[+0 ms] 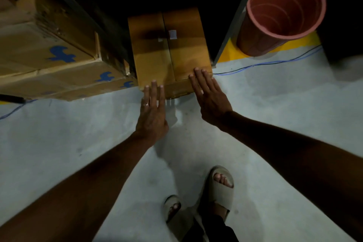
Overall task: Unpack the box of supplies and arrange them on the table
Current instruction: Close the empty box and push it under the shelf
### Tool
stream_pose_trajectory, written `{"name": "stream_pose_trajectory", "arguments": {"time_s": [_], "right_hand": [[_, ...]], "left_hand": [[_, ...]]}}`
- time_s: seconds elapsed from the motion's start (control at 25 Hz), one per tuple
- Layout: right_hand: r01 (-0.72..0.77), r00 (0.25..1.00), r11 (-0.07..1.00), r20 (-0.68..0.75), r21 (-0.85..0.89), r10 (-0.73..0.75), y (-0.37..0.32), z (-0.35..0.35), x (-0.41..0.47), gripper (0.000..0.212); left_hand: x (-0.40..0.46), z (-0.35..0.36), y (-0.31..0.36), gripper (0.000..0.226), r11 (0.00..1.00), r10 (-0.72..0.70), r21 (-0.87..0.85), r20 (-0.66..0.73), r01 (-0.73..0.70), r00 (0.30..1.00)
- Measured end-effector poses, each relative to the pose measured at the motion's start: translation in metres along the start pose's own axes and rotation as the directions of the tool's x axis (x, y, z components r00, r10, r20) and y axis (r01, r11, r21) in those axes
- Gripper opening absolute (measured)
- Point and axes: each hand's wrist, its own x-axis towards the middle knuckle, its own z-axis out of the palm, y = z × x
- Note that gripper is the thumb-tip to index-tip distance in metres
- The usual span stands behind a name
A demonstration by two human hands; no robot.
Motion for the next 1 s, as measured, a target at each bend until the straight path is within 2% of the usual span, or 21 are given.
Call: {"name": "stream_pose_trajectory", "arguments": {"time_s": [0.24,0.36,0.48,0.64,0.84,0.92,1.0], "right_hand": [[0.030,0.990,0.989,0.141,-0.143,-0.009,0.014,-0.028,0.051,0.117],[0.051,0.974,0.979,0.227,-0.200,-0.005,0.022,-0.048,0.077,0.125],[0.066,0.964,0.976,0.265,-0.209,-0.008,0.024,-0.059,0.097,0.124],[0.051,0.957,0.984,0.290,-0.173,0.001,0.030,-0.067,0.108,0.121],[-0.005,0.937,0.993,0.345,-0.121,0.047,0.019,-0.075,0.114,0.126],[-0.054,0.936,0.997,0.344,-0.056,0.070,0.016,-0.080,0.111,0.122],[-0.089,0.942,0.996,0.326,0.002,0.084,0.011,-0.086,0.103,0.115]], "left_hand": [[0.048,-0.014,-0.014,0.112,0.992,-0.004,-0.127,0.013,0.006,1.000],[0.073,-0.025,-0.027,0.115,0.997,0.034,-0.069,0.009,-0.033,0.999],[0.090,-0.038,-0.039,0.118,0.998,0.051,-0.028,0.036,-0.050,0.998],[0.104,-0.053,-0.044,0.122,0.997,0.074,-0.005,0.126,-0.074,0.989],[0.115,-0.064,-0.050,0.114,0.997,0.072,0.016,0.230,-0.078,0.970],[0.116,-0.070,-0.059,0.107,0.988,0.144,0.019,0.237,-0.153,0.961],[0.112,-0.079,-0.062,0.098,0.989,0.145,-0.024,0.210,-0.143,0.967]]}}
